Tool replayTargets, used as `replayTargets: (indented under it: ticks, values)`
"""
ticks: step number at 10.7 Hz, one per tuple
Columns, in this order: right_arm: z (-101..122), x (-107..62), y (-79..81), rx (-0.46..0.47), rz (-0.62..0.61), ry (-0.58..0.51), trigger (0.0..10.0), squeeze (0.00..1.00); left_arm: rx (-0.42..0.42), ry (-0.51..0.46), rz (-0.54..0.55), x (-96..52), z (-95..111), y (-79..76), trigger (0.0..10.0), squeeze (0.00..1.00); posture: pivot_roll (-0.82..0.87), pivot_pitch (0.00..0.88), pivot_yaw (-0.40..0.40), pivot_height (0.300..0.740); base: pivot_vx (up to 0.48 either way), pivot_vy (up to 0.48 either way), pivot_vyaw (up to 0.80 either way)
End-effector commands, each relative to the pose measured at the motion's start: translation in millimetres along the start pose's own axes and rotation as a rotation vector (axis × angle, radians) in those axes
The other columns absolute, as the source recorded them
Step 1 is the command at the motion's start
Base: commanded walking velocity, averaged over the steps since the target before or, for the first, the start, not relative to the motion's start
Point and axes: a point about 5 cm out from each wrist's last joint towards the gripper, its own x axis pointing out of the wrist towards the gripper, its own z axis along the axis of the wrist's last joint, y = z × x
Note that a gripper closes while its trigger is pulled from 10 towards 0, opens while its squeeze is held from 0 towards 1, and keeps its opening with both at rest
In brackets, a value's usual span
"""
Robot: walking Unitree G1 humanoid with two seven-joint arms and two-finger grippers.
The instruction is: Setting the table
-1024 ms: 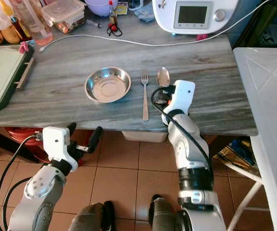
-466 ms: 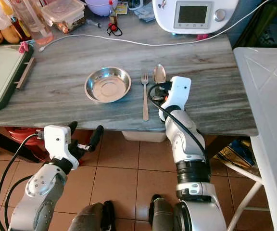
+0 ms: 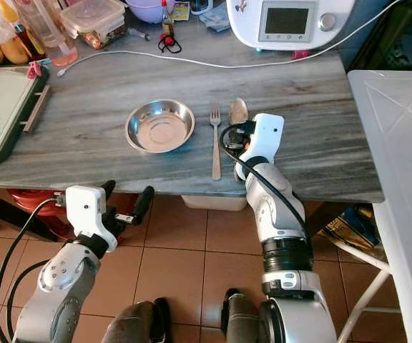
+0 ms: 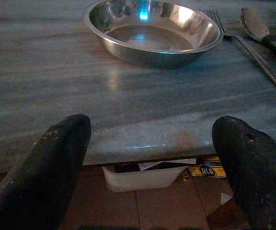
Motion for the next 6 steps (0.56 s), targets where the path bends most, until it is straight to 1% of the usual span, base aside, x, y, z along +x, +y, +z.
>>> replayTargets:
  ticks: [1,4,5,6]
  values:
    - [-18,-3.3,-3.9,0.021,-0.020,0.073,10.0,1.00,0.000,0.013,-0.003,-1.4,-4,0.2,10.0,0.00,0.03,0.221,0.075,0.740,0.000,0.000,0.00]
    - [-15,-4.6,-7.4,0.013,-0.026,0.055,10.0,1.00,0.000,0.012,-0.003,-0.7,-4,0.2,10.0,0.00,0.03,0.218,0.075,0.740,0.000,0.000,0.00]
    - [-10,-4.5,-7.6,0.004,-0.017,0.033,10.0,0.23,0.000,0.011,-0.002,-0.7,-4,0.2,10.0,0.00,0.03,0.215,0.074,0.740,0.000,0.000,0.00]
    - [-6,-4.7,-7.1,-0.003,-0.007,0.017,10.0,0.23,0.000,0.010,-0.001,-0.8,-4,0.3,10.0,0.00,0.03,0.212,0.073,0.740,0.000,0.000,0.00]
